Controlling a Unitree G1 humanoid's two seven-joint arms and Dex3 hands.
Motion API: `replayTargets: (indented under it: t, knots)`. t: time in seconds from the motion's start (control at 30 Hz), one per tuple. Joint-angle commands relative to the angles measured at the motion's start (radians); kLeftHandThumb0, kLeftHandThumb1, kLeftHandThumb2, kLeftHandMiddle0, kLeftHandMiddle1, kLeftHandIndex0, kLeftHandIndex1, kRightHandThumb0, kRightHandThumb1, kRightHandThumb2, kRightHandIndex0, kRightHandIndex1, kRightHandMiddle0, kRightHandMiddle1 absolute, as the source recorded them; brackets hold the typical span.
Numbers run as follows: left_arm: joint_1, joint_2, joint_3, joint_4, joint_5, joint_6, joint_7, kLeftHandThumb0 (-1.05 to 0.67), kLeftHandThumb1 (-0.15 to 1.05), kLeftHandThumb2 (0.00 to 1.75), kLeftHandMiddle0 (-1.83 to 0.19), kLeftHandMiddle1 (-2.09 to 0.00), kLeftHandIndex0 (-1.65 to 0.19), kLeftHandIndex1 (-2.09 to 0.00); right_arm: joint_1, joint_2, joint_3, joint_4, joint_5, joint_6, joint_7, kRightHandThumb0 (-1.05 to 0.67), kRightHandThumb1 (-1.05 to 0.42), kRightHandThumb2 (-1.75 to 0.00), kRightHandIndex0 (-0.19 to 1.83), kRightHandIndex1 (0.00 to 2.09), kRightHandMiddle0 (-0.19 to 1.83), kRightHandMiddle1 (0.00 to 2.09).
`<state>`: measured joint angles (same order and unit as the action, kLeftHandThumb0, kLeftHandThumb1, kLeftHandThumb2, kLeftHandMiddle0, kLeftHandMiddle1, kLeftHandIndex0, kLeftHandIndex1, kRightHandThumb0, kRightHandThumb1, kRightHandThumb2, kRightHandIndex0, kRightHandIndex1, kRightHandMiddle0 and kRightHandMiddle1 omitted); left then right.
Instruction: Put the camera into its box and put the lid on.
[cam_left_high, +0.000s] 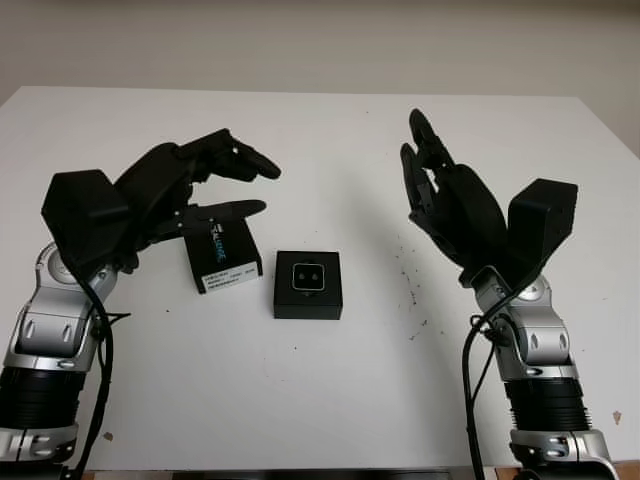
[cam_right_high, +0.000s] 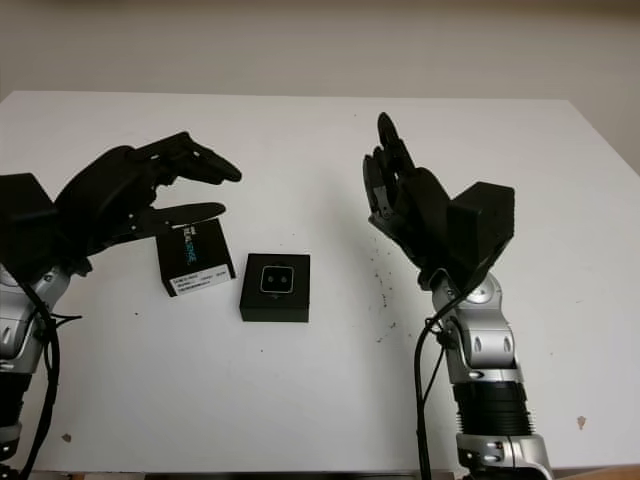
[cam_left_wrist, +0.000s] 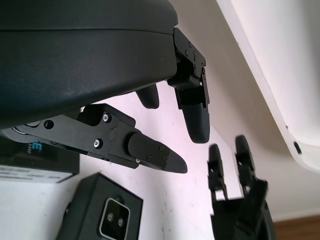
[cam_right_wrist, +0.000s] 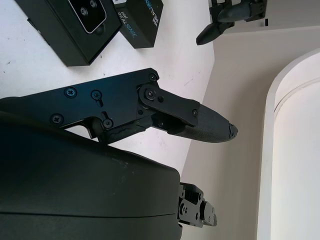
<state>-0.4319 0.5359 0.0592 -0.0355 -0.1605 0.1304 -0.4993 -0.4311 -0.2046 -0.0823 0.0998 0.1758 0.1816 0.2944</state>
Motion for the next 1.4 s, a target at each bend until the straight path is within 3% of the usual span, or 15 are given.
replayTargets:
  t: [0.0,0.13,0.23,0.33,0.43,0.5,0.63,0.93,1.37]
  knots:
    - [0.016,-0.006,-0.011,-0.035,0.009,-0.007,-0.007,-0.24,0.99,0.05,-0.44,-1.47,-0.35,-1.25,-0.008,0.006,0.000,-0.011,0.007,0.005,-0.004,-0.58,-1.05,-0.71,-0.19,0.00,-0.19,0.00]
    - [0.028,0.007,-0.041,-0.027,0.135,-0.130,0.035,-0.24,1.00,0.06,-0.37,-1.52,-0.29,-1.28,-0.006,0.002,0.001,-0.011,0.009,0.000,0.005,-0.59,-1.05,-0.72,-0.19,0.00,-0.19,0.00]
    - [0.040,0.043,-0.068,-0.019,0.308,-0.231,0.107,-0.27,1.00,0.05,-0.23,-1.31,-0.22,-1.21,-0.005,0.002,0.000,-0.010,0.013,0.003,0.007,-0.59,-1.05,-0.72,-0.19,0.00,-0.19,0.00]
    - [0.037,0.119,-0.117,-0.059,0.532,-0.216,0.124,-0.47,0.98,0.05,-0.02,-0.84,-0.05,-0.85,-0.005,0.001,0.000,-0.012,0.012,0.009,0.005,-0.58,-1.05,-0.71,-0.19,0.00,-0.19,0.00]
    - [0.025,0.162,-0.147,-0.100,0.633,-0.139,0.057,-0.58,0.93,0.05,-0.01,-0.40,-0.04,-0.39,-0.005,0.000,0.002,-0.009,0.013,0.003,0.012,-0.59,-1.05,-0.70,-0.19,0.00,-0.19,0.00]
    - [0.013,0.183,-0.160,-0.121,0.663,-0.090,-0.002,-0.62,0.92,0.05,0.00,-0.29,-0.02,-0.24,-0.005,-0.001,0.003,-0.007,0.011,0.000,0.015,-0.60,-1.05,-0.70,-0.19,0.00,-0.19,0.00]
    - [-0.006,0.210,-0.174,-0.132,0.690,-0.036,-0.087,-0.69,0.92,0.05,0.01,-0.21,0.01,-0.13,-0.004,0.000,0.005,-0.007,0.001,-0.005,0.009,-0.62,-1.05,-0.69,-0.19,0.00,-0.19,0.00]
    - [-0.026,0.222,-0.195,-0.094,0.680,-0.006,-0.181,-0.79,0.90,0.05,0.03,-0.09,0.06,-0.05,0.001,0.004,0.001,-0.018,0.005,0.008,-0.001,-0.59,-1.05,-0.71,-0.19,0.00,-0.19,0.00]
    - [-0.025,0.203,-0.239,0.018,0.717,-0.089,-0.105,-0.72,0.88,0.05,-0.01,-0.07,0.00,-0.07,0.007,-0.004,0.002,-0.020,0.005,0.009,0.004,-0.58,-1.05,-0.71,-0.19,0.00,-0.19,0.00]
